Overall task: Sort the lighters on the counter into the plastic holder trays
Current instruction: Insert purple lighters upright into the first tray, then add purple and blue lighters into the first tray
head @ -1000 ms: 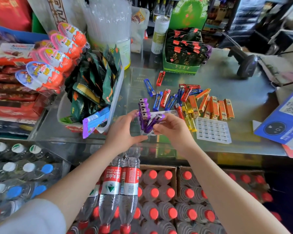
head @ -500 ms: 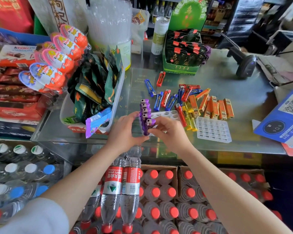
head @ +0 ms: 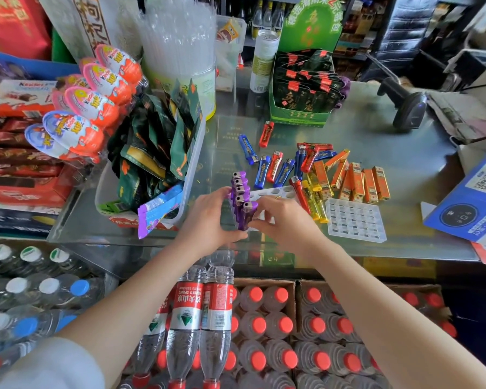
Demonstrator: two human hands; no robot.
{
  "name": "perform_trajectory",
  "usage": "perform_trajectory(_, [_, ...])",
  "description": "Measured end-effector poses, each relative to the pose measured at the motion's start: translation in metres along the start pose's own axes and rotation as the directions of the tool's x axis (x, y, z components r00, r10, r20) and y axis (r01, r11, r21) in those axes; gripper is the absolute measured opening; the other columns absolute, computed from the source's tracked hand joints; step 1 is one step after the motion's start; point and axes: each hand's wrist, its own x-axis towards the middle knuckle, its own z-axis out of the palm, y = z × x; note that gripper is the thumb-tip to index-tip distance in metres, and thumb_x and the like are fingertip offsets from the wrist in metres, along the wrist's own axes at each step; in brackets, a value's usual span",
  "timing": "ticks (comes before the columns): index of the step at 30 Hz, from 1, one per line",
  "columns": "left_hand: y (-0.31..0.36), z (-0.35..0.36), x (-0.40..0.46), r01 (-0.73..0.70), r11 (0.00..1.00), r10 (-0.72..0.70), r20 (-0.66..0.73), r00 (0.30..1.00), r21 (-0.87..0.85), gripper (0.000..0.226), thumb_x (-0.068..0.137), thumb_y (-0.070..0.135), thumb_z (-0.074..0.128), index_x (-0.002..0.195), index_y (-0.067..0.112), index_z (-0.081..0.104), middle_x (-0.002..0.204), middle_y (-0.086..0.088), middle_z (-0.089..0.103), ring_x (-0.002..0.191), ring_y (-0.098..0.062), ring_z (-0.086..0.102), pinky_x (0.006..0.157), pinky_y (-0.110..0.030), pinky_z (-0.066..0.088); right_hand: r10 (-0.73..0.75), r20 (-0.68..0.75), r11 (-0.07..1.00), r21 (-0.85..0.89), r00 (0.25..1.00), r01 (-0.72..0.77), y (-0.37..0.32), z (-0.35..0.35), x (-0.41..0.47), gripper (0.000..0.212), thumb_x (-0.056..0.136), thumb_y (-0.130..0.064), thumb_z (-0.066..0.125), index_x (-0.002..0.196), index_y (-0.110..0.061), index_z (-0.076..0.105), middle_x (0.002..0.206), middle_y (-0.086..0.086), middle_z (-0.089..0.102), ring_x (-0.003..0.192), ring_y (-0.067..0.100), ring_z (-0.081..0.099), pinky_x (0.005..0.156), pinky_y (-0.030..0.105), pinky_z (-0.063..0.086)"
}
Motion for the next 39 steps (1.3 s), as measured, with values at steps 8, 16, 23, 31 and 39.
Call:
perform_trajectory(8, [0.002, -0.001, 0.000, -0.014, 0.999, 0.015, -0.014, 1.000, 0.042, 0.080, 0.058, 0.048, 0.076, 0.127, 0.023, 0.044, 0.124, 0.002, 0.053, 0.115, -0.022, 0.043, 0.097, -0.040, 0.036, 0.374, -0.199, 0.927, 0.061, 0.906, -0.369, 0.024, -0.014, 0.047, 0.021, 0.090, -0.014, 0.045, 0.100, -0.008, 0.062, 0.088, 0.009, 0.068, 0.074, 0.025, 0.063, 0.068, 0.038, 0.056])
perform_trajectory(16, [-0.001, 0.000, 0.002, -0.031, 0.989, 0.031, -0.001, 1.000, 0.143, 0.097, 0.049, 0.074, 0.055, 0.129, 0.019, 0.041, 0.126, 0.002, 0.048, 0.114, -0.020, 0.042, 0.092, -0.028, 0.030, 0.561, -0.203, 0.783, -0.185, 0.803, -0.594, 0.019, -0.003, 0.087, 0.025, 0.093, -0.022, 0.048, 0.101, -0.001, 0.058, 0.094, 0.012, 0.063, 0.078, 0.032, 0.061, 0.059, 0.031, 0.042])
perform_trajectory(23, [-0.004, 0.002, 0.003, -0.022, 0.992, 0.024, -0.014, 1.000, 0.124, 0.093, 0.050, 0.073, 0.055, 0.126, 0.021, 0.044, 0.122, 0.007, 0.042, 0.112, -0.014, 0.040, 0.094, -0.029, 0.033, 0.615, -0.143, 0.768, -0.114, 0.775, -0.630, 0.012, -0.008, 0.097, 0.029, 0.086, -0.037, 0.059, 0.090, -0.009, 0.052, 0.091, 0.011, 0.059, 0.073, 0.028, 0.054, 0.061, 0.030, 0.042])
perform_trajectory(31, [-0.002, -0.003, 0.002, -0.031, 0.995, 0.030, 0.016, 0.999, 0.090, 0.085, 0.051, 0.071, 0.055, 0.122, 0.025, 0.045, 0.116, 0.012, 0.041, 0.108, -0.009, 0.037, 0.090, -0.026, 0.030, 0.641, 0.053, 0.759, 0.110, 0.766, -0.642, 0.024, -0.023, 0.106, 0.034, 0.076, -0.021, 0.066, 0.058, -0.009, 0.041, 0.052, 0.002, 0.043, 0.044, 0.016, 0.041, 0.044, 0.023, 0.036])
perform_trajectory(39, [-0.005, -0.009, -0.001, -0.089, 0.992, 0.073, 0.165, 0.984, 0.090, 0.093, 0.049, 0.070, 0.057, 0.130, 0.026, 0.039, 0.126, 0.010, 0.040, 0.117, -0.010, 0.033, 0.092, -0.024, 0.024, 0.383, -0.058, 0.764, 0.582, 0.922, -0.281, 0.020, -0.023, 0.046, 0.025, 0.086, -0.021, 0.061, 0.065, -0.019, 0.046, 0.059, -0.006, 0.045, 0.047, 0.004, 0.036, 0.047, 0.014, 0.035])
